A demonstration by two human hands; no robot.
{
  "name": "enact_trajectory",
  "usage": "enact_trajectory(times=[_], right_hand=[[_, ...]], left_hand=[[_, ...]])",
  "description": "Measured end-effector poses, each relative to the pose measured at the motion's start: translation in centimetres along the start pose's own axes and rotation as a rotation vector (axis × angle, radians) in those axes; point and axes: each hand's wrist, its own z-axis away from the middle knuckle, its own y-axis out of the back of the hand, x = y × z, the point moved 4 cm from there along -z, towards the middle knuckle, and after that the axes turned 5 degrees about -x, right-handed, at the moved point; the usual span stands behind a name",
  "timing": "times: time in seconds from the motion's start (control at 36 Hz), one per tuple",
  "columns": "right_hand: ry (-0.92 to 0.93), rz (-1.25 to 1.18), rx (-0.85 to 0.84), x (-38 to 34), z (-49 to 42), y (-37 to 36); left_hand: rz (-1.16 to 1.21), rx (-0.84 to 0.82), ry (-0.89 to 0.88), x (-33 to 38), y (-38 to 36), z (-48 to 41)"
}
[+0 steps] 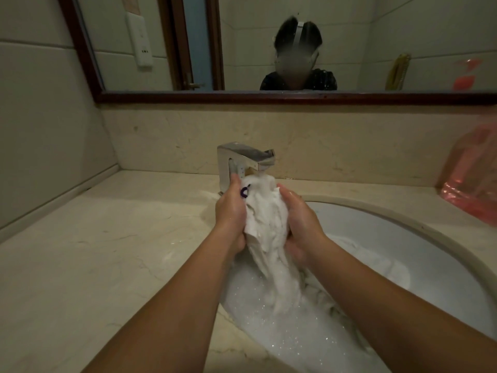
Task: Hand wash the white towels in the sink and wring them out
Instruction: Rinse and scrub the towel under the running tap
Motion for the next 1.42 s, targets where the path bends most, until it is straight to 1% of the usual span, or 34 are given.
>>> enact_trajectory(times=[0.11, 0.22, 0.28, 0.33, 0.39, 0.44, 0.5, 0.58, 0.64, 0.72, 0.83, 0.89, 0.97, 1.03, 1.11, 1.19, 1.25, 1.33, 1.36, 1.42], right_hand=[[-0.087, 0.127, -0.03, 0.8, 0.4, -0.5], [-0.086, 0.199, 0.042, -0.3, 0.6, -0.4], [-0.073, 0.145, 0.09, -1.3, 0.7, -0.4], [-0.046, 0.042, 0.141, -2.3, 0.5, -0.2], [-0.023, -0.118, 0.176, -3.1, 0.5, 0.2], [-0.025, -0.259, 0.18, -3.7, 0.6, 0.3], [-0.025, -0.35, 0.137, -3.8, 0.5, -0.2], [-0.038, -0.327, 0.095, -3.4, 0.3, -0.4], [-0.059, -0.233, 0.077, -3.2, 0.2, -0.1], [-0.034, 0.004, 0.007, -3.3, 0.5, -0.2], [0.093, 0.265, 0.047, -2.9, 0.3, 0.8], [0.067, 0.321, 0.052, -2.8, 0.7, 0.9], [-0.124, 0.163, 0.028, -1.6, 1.0, 0.7], [-0.211, 0.065, -0.004, -0.8, 1.5, 0.0], [-0.206, 0.014, -0.059, -0.3, 2.7, -1.6], [-0.142, 0.017, -0.015, 0.8, 2.7, -1.9], [-0.084, 0.083, -0.01, 2.5, 1.3, -1.0], [-0.172, 0.121, -0.058, 2.4, 2.9, -1.8], [-0.198, 0.117, -0.069, 2.0, 3.7, -2.2], [-0.185, 0.066, -0.076, 1.7, 3.9, -2.1]], left_hand=[[0.024, -0.016, -0.037, 0.3, -0.2, 0.1], [-0.121, 0.032, -0.089, 1.1, -0.7, 1.3], [-0.249, 0.074, -0.152, 1.5, -1.0, 2.1], [-0.345, 0.081, -0.195, 1.6, -1.3, 2.5], [-0.362, 0.073, -0.155, 1.1, -1.2, 2.2], [-0.296, 0.004, -0.042, 0.1, -1.1, 1.4], [-0.191, -0.083, 0.053, -0.7, -1.3, 1.1], [-0.065, -0.161, 0.117, -0.6, -2.2, 1.6], [-0.006, -0.199, 0.129, -0.6, -2.3, 1.6], [0.059, -0.187, 0.106, -0.4, -2.1, 1.5], [0.129, -0.167, 0.036, -0.2, -1.7, 1.4], [0.205, -0.138, -0.004, -0.2, -1.3, 1.1], [0.314, -0.134, -0.068, -0.2, -0.6, 0.4], [0.34, -0.129, -0.1, 0.2, -0.5, 0.5], [0.376, -0.143, -0.15, 0.7, -0.6, 0.8], [0.388, -0.104, -0.21, 1.2, -0.2, 0.7], [0.432, -0.096, -0.216, 1.3, -0.1, 0.8], [0.484, -0.134, -0.222, 1.2, -0.3, 0.9], [0.488, -0.121, -0.224, 1.2, -0.2, 0.9], [0.456, -0.12, -0.208, 1.1, -0.2, 1.0]])
